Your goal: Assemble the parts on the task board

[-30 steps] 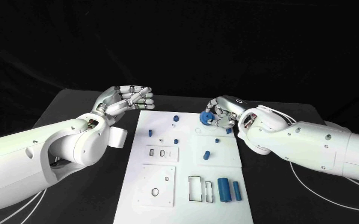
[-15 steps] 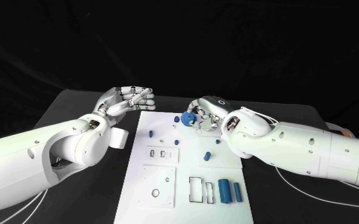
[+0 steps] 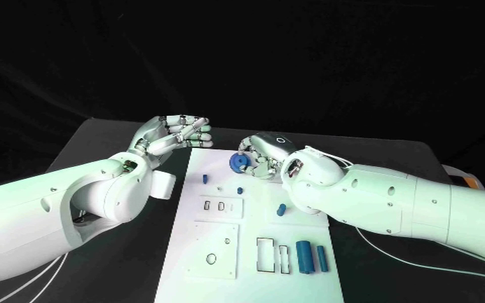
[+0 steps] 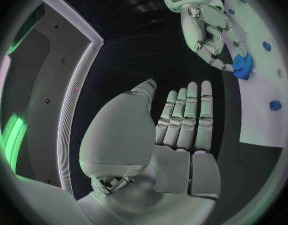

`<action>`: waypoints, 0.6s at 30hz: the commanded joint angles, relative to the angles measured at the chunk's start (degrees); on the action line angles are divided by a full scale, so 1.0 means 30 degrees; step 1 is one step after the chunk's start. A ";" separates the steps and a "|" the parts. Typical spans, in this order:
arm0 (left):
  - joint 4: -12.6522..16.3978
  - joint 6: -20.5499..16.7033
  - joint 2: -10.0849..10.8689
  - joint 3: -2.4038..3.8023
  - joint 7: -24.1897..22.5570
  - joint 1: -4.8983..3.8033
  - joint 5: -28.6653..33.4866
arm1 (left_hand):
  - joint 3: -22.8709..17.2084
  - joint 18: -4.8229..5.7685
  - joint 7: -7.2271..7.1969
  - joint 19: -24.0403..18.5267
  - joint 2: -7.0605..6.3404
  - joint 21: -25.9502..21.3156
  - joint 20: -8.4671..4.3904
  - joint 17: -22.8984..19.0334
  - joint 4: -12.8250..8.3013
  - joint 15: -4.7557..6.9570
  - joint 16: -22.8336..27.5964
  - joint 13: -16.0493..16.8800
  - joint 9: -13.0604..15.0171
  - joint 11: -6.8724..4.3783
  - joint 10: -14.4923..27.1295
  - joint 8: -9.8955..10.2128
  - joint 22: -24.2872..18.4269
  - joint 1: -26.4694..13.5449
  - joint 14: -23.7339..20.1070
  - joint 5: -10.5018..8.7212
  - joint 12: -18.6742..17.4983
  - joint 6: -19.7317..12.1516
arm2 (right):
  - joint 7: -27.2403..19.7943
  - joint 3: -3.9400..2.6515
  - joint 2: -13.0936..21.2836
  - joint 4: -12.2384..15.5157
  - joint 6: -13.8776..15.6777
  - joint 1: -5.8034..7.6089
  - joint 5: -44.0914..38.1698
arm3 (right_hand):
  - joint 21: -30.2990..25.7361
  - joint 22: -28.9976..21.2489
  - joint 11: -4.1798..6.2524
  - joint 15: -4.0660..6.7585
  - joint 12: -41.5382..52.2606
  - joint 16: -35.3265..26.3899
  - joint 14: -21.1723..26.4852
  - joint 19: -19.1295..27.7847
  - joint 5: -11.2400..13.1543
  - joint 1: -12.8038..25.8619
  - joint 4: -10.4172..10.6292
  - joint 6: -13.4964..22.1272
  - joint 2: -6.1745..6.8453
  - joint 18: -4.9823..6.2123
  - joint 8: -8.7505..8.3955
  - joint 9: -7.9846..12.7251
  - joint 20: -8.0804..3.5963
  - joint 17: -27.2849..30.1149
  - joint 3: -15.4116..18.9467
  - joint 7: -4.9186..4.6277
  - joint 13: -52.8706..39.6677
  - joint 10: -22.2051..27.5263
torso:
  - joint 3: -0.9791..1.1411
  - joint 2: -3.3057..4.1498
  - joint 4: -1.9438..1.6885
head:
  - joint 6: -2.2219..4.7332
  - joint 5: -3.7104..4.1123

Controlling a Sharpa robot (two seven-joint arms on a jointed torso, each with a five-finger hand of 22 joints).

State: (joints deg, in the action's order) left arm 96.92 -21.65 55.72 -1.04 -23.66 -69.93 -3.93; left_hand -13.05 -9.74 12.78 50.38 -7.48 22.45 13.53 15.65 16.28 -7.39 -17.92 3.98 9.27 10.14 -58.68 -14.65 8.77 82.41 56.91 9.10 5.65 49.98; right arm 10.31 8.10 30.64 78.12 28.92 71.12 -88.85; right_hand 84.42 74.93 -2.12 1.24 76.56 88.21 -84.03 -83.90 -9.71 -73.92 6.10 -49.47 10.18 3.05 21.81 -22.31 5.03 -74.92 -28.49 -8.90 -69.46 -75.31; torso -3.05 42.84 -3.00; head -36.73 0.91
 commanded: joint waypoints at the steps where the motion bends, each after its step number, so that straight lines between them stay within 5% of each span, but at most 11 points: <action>1: 0.0068 0.0364 -0.0036 0.0017 -0.0094 -0.0026 0.0042 | -0.0022 -0.0229 0.0144 0.0025 0.0045 0.0092 0.0029 0.0016 0.0039 -0.0035 0.0006 -0.0022 -0.0012 0.0016 0.0050 0.0063 -0.0011 0.0141 -0.0103 -0.0010 -0.0104 -0.0093 | 0.0149 0.0025 -0.0177 -0.0203 -0.0442 -0.0099 -0.0326 | -0.0029 0.2584 -0.0037 0.0125 -0.0025 0.0077 -0.1595 -0.0150 -0.0005 0.0071 0.0038 -0.0893 -0.0124 -0.0312 0.0896 -0.1046 -0.0130 -0.3006 -0.0155 0.0706 -0.0002 -0.0010 | 0.0000 0.0020 -0.0060 | -0.0086 -0.0040; 18: 0.0085 0.0277 -0.0014 0.0018 -0.0067 -0.0029 0.0042 | -0.0035 -0.0229 0.0134 0.0011 0.0064 0.0095 0.0032 0.0035 0.0036 -0.0036 0.0019 -0.0018 -0.0010 0.0010 0.0030 0.0058 -0.0016 0.0168 -0.0123 -0.0008 -0.0118 -0.0086 | 0.0080 0.0080 -0.0897 -0.1142 -0.0777 -0.0518 -0.0058 | -0.0095 0.2513 -0.0078 0.0092 -0.0086 0.0068 -0.1589 -0.0089 0.0011 0.0235 0.0046 -0.0776 -0.0051 -0.0290 0.0843 -0.1056 -0.0108 -0.2977 -0.0225 0.0658 0.0062 0.0066 | 0.0007 0.0018 -0.0031 | -0.0182 -0.0222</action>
State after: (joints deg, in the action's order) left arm 96.99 -21.62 55.76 -1.04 -23.56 -69.94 -3.93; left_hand -13.05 -9.74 12.78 50.38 -7.48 22.45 13.53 15.70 16.28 -7.38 -17.92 3.98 9.27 10.14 -58.68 -14.65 8.77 82.41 56.91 9.10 5.65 49.98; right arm 10.19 8.02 28.05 75.03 28.42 70.03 -88.78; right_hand 84.41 74.92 -2.13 1.24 76.56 88.21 -84.03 -83.90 -9.41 -73.33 6.41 -49.47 10.49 3.06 21.82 -22.32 5.03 -74.91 -28.96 -8.90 -69.31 -75.31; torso -3.02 42.90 -3.14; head -37.19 0.27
